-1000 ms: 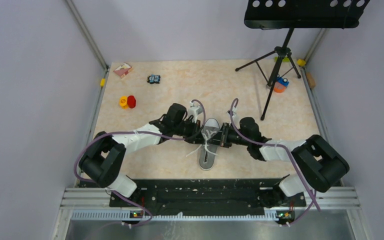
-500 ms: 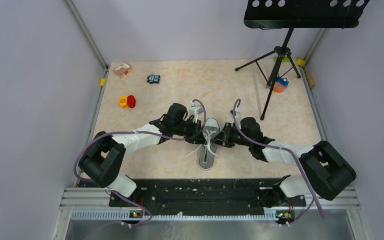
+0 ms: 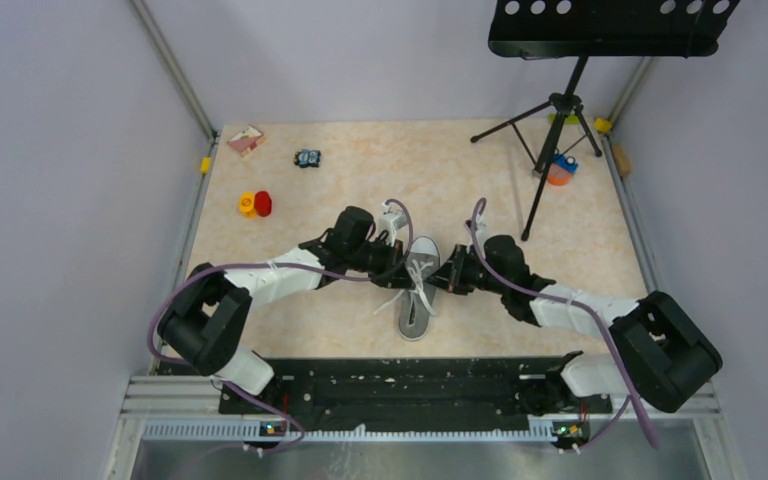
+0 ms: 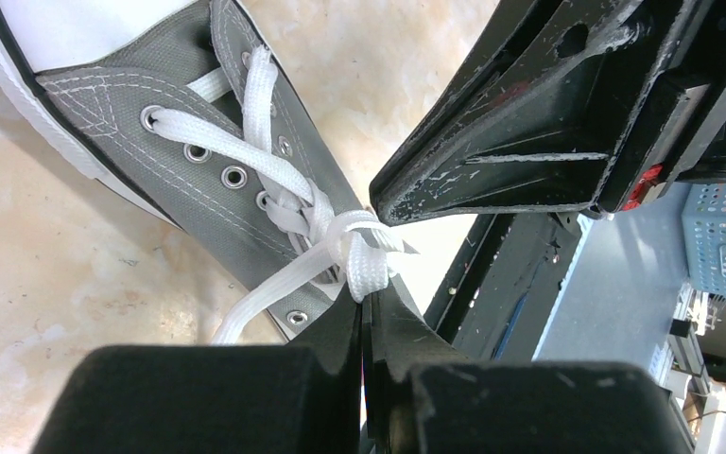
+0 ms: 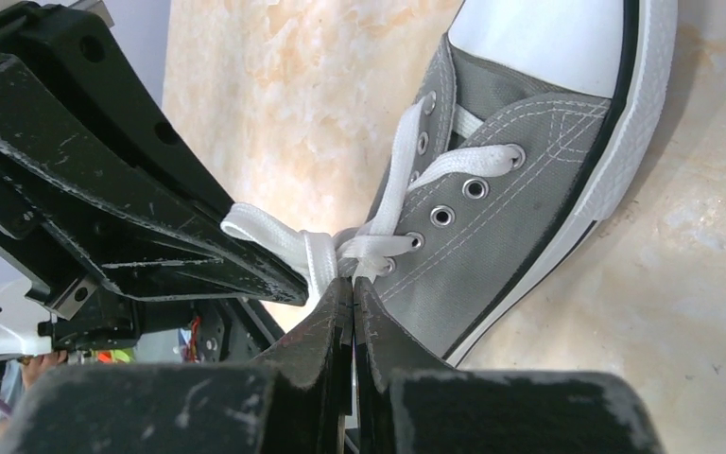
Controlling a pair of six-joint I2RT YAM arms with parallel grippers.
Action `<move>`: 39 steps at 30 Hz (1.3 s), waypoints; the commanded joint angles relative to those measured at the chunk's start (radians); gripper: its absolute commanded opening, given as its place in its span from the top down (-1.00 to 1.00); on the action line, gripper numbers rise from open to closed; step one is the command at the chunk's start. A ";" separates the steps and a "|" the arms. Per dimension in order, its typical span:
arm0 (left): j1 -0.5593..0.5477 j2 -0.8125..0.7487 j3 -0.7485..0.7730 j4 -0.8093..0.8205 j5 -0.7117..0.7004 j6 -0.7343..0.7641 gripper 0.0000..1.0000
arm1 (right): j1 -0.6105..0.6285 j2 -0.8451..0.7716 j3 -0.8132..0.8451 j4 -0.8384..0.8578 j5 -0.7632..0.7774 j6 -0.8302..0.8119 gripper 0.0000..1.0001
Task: Tie the shoes
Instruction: Cross the shoelace with the shoelace.
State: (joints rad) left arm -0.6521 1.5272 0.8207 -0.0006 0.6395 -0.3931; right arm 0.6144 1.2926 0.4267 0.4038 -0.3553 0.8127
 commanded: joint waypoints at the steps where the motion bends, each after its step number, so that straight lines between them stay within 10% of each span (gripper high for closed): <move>1: -0.004 -0.032 0.009 0.040 0.022 0.005 1.00 | 0.007 -0.014 0.027 0.058 -0.022 -0.002 1.00; 20: -0.004 -0.054 -0.016 0.053 -0.092 0.023 1.00 | -0.003 0.078 0.014 0.174 -0.090 0.056 0.35; 28: -0.004 -0.052 -0.021 0.087 -0.078 0.001 1.00 | -0.004 0.077 0.016 0.158 -0.053 0.057 1.00; 37: -0.005 -0.049 -0.070 0.204 -0.063 -0.093 1.00 | -0.003 0.038 -0.002 0.149 -0.055 0.051 1.00; 39: -0.006 -0.047 -0.078 0.210 -0.065 -0.096 1.00 | -0.002 0.022 -0.008 0.138 -0.048 0.050 0.73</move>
State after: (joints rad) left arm -0.6533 1.5074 0.7620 0.1177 0.5621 -0.4530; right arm 0.6128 1.3647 0.4259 0.5297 -0.4179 0.8749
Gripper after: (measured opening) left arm 0.008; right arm 0.039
